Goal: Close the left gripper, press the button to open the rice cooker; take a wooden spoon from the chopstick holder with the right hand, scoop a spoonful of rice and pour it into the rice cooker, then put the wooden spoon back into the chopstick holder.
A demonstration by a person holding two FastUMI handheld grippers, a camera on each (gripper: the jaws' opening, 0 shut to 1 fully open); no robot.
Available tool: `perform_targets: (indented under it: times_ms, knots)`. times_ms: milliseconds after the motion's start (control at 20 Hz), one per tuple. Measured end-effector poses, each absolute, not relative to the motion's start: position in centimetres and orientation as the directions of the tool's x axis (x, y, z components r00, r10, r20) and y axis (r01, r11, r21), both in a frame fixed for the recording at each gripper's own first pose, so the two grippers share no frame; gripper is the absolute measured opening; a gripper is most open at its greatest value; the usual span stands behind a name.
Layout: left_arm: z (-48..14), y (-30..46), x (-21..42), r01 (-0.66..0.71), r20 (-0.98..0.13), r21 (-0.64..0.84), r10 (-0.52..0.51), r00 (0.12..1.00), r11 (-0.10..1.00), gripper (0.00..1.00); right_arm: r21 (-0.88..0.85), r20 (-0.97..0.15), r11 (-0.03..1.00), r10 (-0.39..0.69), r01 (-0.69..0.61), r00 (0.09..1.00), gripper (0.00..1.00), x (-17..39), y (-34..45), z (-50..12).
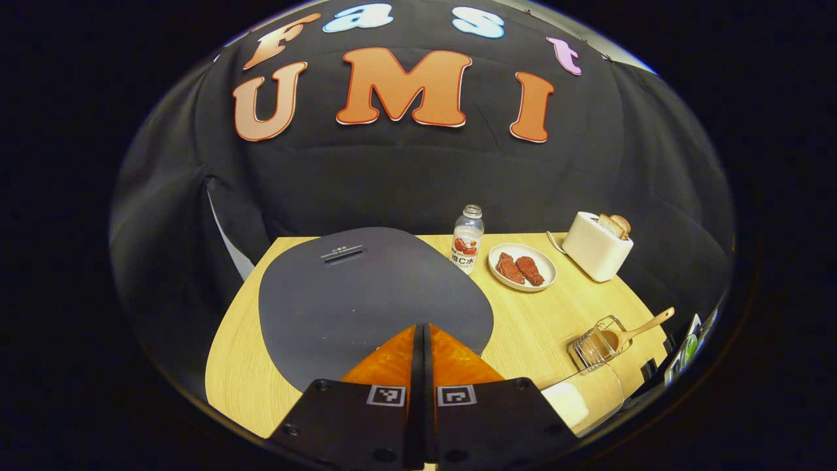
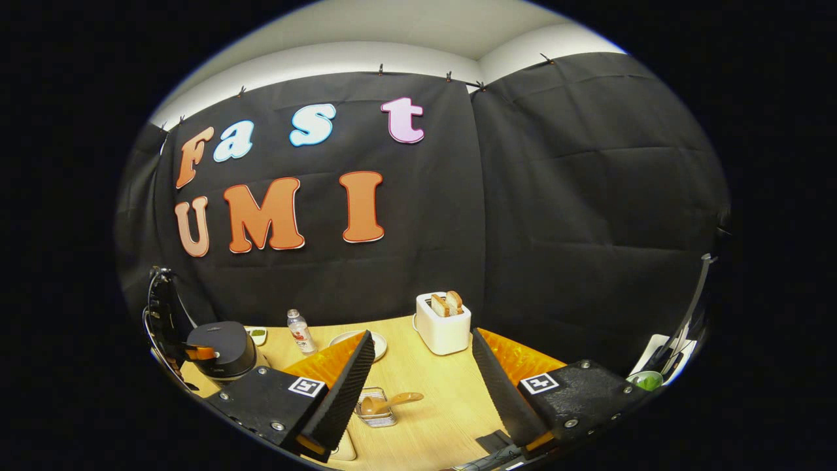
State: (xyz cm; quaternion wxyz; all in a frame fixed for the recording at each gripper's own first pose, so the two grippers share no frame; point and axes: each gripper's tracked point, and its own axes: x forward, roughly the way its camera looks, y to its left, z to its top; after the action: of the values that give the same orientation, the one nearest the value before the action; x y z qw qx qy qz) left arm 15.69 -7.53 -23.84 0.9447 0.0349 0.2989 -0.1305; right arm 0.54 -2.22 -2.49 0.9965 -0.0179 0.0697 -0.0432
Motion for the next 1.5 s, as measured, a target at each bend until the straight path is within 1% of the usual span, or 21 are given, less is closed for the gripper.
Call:
perform_targets:
  times_ms: [50,100,150,200,250,350,400,450,550,600,700,800,850,950,1100,1150,1200,1250,1300,1350,1500]
  knots:
    - [-23.7,-7.6,15.7,0.264,-0.567,-0.011,-0.223,0.793,0.965,0.04,-0.038,-0.140,0.996,-0.089,0.085,0.986,0.98,0.5,-2.2,-2.6]
    - [-24.0,-7.6,15.7,0.253,-0.574,-0.020,-0.218,0.789,0.967,0.04,-0.033,-0.143,0.996,-0.090,0.086,0.986,0.93,0.6,-2.2,-2.7]
    - [-24.0,-7.5,15.6,0.244,-0.575,-0.030,-0.216,0.789,0.969,0.04,-0.030,-0.146,0.996,-0.089,0.086,0.985,0.93,0.5,-2.3,-2.9]
    - [-24.1,-7.4,15.6,0.238,-0.577,-0.039,-0.217,0.788,0.970,0.07,-0.030,-0.150,0.996,-0.089,0.085,0.985,0.93,0.5,-2.2,-3.1]
    - [-24.4,-7.3,15.5,0.234,-0.581,-0.048,-0.218,0.784,0.971,0.05,-0.031,-0.153,0.996,-0.089,0.085,0.984,0.93,0.6,-2.2,-3.2]
    - [-24.8,-7.3,15.5,0.241,-0.595,-0.042,-0.218,0.773,0.970,0.05,-0.031,-0.156,0.996,-0.091,0.087,0.984,0.93,0.4,-2.4,-3.6]
    - [-24.8,-7.4,15.4,0.247,-0.590,-0.032,-0.217,0.777,0.969,0.07,-0.030,-0.159,0.996,-0.091,0.087,0.983,0.93,0.3,-2.4,-3.7]
    - [-24.8,-7.3,15.6,0.248,-0.591,-0.024,-0.214,0.778,0.968,0.05,-0.028,-0.163,0.996,-0.089,0.086,0.983,0.93,0.3,-2.5,-3.7]
    - [-24.6,-7.4,15.6,0.236,-0.578,-0.025,-0.207,0.789,0.971,0.05,-0.024,-0.165,0.996,-0.087,0.084,0.982,0.93,0.1,-2.5,-3.8]
    - [-24.4,-7.3,15.5,0.235,-0.576,-0.022,-0.205,0.791,0.972,0.05,-0.022,-0.165,0.996,-0.083,0.081,0.983,0.97,0.1,-2.3,-3.6]
    - [-23.9,-7.4,15.4,0.243,-0.582,0.003,-0.196,0.789,0.970,0.05,-0.024,-0.156,0.997,-0.081,0.079,0.984,0.97,-0.2,-2.5,-3.4]
    - [-23.0,-7.5,15.1,0.245,-0.581,0.014,-0.191,0.791,0.970,0.01,-0.024,-0.146,0.996,-0.085,0.082,0.986,0.98,-0.1,-2.8,-3.1]
    - [-22.0,-7.6,15.2,0.240,-0.573,0.013,-0.190,0.798,0.971,0.04,-0.020,-0.145,0.996,-0.084,0.082,0.986,0.98,-0.3,-2.9,-3.1]
    - [-18.5,-7.3,15.5,0.223,-0.514,0.001,-0.191,0.836,0.975,0.04,-0.009,-0.137,0.997,-0.081,0.080,0.987,0.97,-0.3,-3.1,-2.9]
    - [-11.0,-6.4,15.9,0.202,-0.382,-0.010,-0.191,0.904,0.979,0.04,0.006,-0.123,0.997,-0.076,0.077,0.989,0.97,0.0,-3.3,-2.5]
    - [-8.6,-6.3,15.1,0.201,-0.344,-0.030,-0.199,0.917,0.979,0.04,0.012,-0.116,0.997,-0.072,0.074,0.991,0.97,0.1,-3.2,-2.4]
    - [-6.5,-6.2,14.7,0.195,-0.308,-0.043,-0.199,0.930,0.980,0.07,0.018,-0.109,0.997,-0.066,0.069,0.992,0.93,0.4,-3.0,-2.3]
    - [-4.3,-5.8,14.3,0.190,-0.267,-0.047,-0.196,0.944,0.981,0.04,0.025,-0.103,0.998,-0.059,0.061,0.993,0.98,0.5,-2.9,-2.4]
    - [-2.2,-5.1,13.6,0.184,-0.225,-0.043,-0.189,0.956,0.982,0.04,0.030,-0.101,0.998,-0.051,0.054,0.994,0.98,0.8,-2.8,-2.6]
    - [-0.3,-4.6,12.7,0.175,-0.185,-0.037,-0.179,0.966,0.984,0.04,0.034,-0.100,0.998,-0.043,0.047,0.994,0.93,1.1,-2.6,-3.1]
    - [4.7,-3.5,10.4,0.156,-0.081,-0.006,-0.156,0.984,0.988,0.04,0.042,-0.111,0.999,-0.026,0.031,0.993,0.93,2.2,-2.1,-5.0]
